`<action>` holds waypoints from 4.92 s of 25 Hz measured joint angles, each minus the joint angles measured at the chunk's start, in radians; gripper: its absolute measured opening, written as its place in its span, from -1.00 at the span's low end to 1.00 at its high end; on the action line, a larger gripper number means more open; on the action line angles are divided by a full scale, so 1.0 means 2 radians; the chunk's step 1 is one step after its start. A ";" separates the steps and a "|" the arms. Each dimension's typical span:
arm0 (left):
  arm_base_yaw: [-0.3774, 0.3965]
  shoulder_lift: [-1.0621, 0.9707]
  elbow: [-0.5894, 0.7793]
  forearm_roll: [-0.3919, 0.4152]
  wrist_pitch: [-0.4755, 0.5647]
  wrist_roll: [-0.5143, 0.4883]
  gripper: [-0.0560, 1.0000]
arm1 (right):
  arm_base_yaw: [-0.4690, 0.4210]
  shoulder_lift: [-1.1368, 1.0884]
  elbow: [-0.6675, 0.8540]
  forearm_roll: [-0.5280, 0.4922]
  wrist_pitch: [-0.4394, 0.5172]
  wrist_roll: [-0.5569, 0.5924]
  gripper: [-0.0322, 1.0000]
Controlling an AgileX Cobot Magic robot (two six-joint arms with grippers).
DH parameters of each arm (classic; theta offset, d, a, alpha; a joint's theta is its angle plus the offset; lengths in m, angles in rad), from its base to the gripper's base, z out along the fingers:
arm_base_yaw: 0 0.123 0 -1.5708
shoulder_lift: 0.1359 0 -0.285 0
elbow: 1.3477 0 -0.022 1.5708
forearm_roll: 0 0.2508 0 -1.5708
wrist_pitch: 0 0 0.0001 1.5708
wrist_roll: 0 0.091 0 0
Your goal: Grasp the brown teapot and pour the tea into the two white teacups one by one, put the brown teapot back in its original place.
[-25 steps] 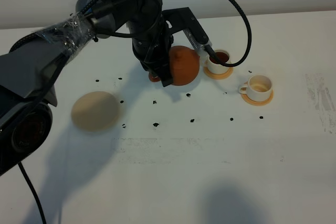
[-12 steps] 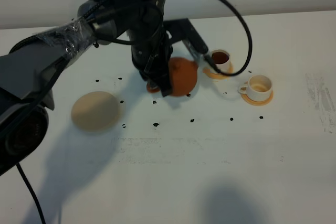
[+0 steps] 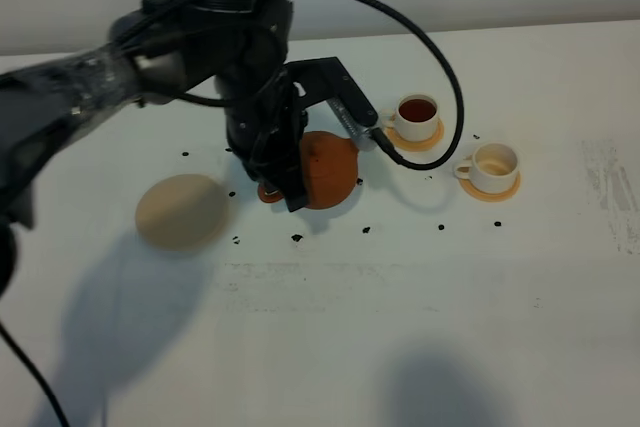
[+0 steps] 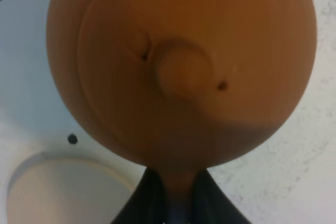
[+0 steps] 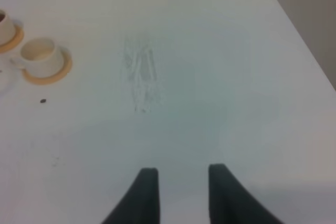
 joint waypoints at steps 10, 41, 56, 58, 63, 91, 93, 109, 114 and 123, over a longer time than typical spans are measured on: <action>0.012 -0.033 0.091 -0.030 -0.136 -0.064 -0.72 | 0.000 0.000 0.000 0.000 0.000 0.001 -0.50; 0.012 0.092 -0.040 -0.071 -0.049 -0.127 -0.72 | 0.000 0.000 0.000 0.000 0.000 0.000 -0.50; -0.033 0.063 -0.126 -0.073 0.027 -0.105 -0.72 | 0.000 0.000 0.000 0.000 0.000 0.001 -0.50; -0.039 0.063 -0.132 -0.065 0.027 -0.097 -0.72 | 0.000 0.000 0.000 0.000 0.000 0.001 -0.50; -0.042 0.072 -0.156 -0.028 0.025 -0.089 -0.72 | 0.000 0.000 0.000 0.000 0.000 0.000 -0.50; -0.082 0.171 -0.257 0.103 -0.108 0.179 -0.72 | 0.000 0.000 0.000 0.000 0.000 0.000 -0.50; -0.085 0.171 -0.257 0.105 -0.113 0.199 -0.72 | 0.000 0.000 0.000 0.000 0.000 0.000 -0.50; -0.101 0.175 -0.257 0.184 -0.157 0.225 -0.72 | 0.000 0.000 0.000 0.000 0.000 0.000 -0.50; -0.105 0.179 -0.257 0.219 -0.165 0.227 -0.72 | 0.000 0.000 0.000 0.000 0.000 0.000 -0.50; -0.105 0.179 -0.244 0.262 -0.193 0.249 -0.72 | 0.000 0.000 0.000 0.000 0.000 0.000 -0.50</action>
